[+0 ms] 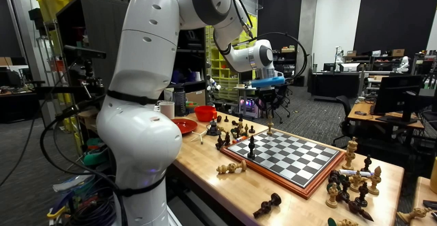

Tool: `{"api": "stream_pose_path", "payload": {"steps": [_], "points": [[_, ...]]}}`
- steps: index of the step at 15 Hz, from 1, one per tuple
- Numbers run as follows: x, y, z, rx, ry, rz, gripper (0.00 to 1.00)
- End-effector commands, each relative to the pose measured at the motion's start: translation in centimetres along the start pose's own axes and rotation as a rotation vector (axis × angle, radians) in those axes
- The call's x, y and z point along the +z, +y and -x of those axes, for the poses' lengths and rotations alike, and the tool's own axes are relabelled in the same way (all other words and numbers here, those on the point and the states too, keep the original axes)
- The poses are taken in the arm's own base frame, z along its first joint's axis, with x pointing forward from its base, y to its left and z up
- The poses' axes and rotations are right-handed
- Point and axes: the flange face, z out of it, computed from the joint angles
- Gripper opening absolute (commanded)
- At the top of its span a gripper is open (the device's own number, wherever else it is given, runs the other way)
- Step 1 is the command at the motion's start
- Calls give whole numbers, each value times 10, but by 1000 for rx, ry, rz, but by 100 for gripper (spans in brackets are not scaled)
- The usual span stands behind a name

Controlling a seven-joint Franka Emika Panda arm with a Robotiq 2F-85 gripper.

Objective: Put one white chess piece on the chessboard.

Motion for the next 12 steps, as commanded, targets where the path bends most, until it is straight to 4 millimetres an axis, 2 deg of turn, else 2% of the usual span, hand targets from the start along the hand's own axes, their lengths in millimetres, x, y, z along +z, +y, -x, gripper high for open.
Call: {"api": "stream_pose_path", "payload": {"steps": [1, 4, 5, 12], "points": [[1, 1, -1, 1, -3, -2, 23], [5, 0, -2, 1, -8, -4, 23], [6, 0, -3, -1, -12, -16, 6], [31, 21, -11, 43, -34, -93, 6]]}}
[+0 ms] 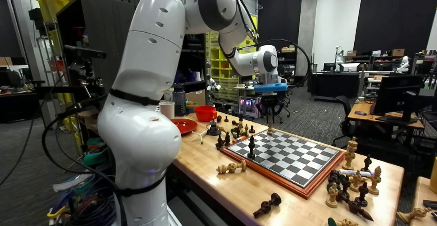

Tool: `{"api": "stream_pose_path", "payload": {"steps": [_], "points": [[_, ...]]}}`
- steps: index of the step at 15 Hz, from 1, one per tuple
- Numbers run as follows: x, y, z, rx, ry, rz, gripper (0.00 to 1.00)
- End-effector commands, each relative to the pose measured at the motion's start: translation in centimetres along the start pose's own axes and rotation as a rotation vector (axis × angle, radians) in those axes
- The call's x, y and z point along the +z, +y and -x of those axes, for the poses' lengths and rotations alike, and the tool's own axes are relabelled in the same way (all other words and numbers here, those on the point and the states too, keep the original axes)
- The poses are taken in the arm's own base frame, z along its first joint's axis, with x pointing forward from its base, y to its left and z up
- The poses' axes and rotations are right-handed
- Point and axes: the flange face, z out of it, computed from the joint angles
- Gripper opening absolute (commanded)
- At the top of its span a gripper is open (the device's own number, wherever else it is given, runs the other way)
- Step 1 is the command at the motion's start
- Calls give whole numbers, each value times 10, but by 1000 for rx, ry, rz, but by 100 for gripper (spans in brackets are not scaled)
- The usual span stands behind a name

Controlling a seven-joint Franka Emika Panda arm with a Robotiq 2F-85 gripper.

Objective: Put one white chess piece on the chessboard.

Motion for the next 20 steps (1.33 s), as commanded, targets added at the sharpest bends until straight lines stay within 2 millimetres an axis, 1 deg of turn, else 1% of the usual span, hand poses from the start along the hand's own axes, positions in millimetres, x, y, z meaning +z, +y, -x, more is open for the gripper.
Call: {"api": "stream_pose_path", "payload": {"steps": [1, 4, 8, 13, 20], "points": [[7, 15, -7, 12, -18, -32, 6], [13, 26, -10, 25, -25, -31, 6], [17, 35, -20, 32, -22, -28, 6], [23, 43, -30, 39, -34, -31, 6], [34, 55, -39, 40, -43, -31, 6]]}}
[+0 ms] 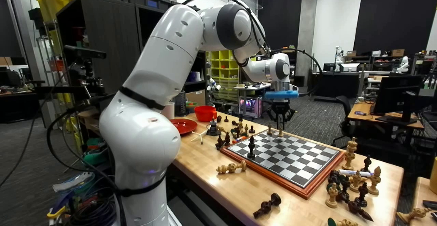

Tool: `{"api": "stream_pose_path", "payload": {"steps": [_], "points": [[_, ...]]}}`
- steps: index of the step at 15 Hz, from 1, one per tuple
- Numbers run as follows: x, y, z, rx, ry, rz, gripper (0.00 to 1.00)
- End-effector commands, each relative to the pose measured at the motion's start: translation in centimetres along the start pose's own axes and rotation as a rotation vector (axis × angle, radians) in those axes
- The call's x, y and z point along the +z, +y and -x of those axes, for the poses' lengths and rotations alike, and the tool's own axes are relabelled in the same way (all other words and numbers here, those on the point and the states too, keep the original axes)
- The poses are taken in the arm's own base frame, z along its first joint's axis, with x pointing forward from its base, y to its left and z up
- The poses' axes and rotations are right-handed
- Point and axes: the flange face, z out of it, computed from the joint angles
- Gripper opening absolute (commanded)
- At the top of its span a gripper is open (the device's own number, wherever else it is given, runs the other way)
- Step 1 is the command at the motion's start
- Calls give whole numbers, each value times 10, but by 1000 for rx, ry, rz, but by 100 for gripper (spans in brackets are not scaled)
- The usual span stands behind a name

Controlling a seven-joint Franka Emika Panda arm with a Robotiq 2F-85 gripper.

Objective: Put one white chess piece on the chessboard.

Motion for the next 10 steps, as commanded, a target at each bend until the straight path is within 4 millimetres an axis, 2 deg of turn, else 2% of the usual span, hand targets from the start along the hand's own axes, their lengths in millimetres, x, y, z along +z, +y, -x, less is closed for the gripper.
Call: {"api": "stream_pose_path", "payload": {"steps": [1, 3, 4, 5, 7, 9, 10], "points": [[1, 8, -5, -14, -14, -8, 6], [3, 9, -6, -18, -17, -16, 6], [4, 9, -7, -19, -18, -20, 30], [4, 9, -7, -18, -17, -24, 49], [-1, 9, -5, -16, -12, -28, 59], [-22, 8, 3, -4, 13, -29, 72], [-39, 6, 11, 10, 29, -27, 78]]}}
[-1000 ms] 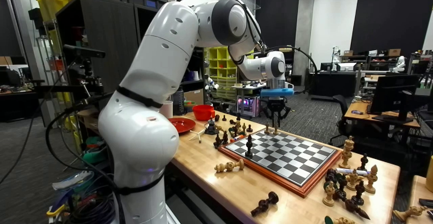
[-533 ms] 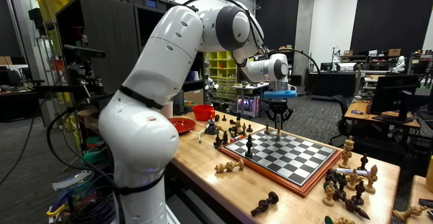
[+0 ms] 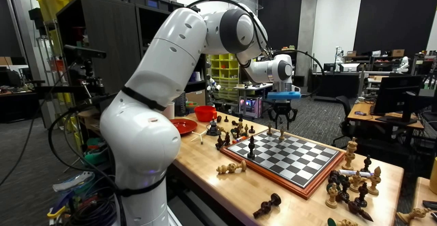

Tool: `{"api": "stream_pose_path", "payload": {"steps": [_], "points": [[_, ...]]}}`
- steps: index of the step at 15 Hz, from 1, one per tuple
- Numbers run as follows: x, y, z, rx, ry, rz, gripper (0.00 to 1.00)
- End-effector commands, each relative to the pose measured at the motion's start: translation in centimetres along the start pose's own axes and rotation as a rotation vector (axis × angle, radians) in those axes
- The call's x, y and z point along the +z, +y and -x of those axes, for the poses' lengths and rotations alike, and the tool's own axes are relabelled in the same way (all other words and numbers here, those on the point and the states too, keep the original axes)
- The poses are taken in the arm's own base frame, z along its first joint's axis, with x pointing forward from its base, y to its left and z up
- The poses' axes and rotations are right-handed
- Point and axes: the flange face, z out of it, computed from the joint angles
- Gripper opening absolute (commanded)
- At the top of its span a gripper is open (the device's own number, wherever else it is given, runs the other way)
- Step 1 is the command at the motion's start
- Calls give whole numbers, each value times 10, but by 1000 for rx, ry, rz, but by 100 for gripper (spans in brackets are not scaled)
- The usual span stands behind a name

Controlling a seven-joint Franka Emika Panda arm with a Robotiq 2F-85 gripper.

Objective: Put one white chess piece on the chessboard.

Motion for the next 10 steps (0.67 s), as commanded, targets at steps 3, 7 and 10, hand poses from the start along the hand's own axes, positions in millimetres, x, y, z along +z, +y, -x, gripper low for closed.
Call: {"api": "stream_pose_path", "payload": {"steps": [3, 7, 10], "points": [[-87, -2, 45, 72, 85, -1, 98], [-140, -6, 102, 194, 164, -39, 100], [-163, -20, 152, 259, 194, -76, 100]]}}
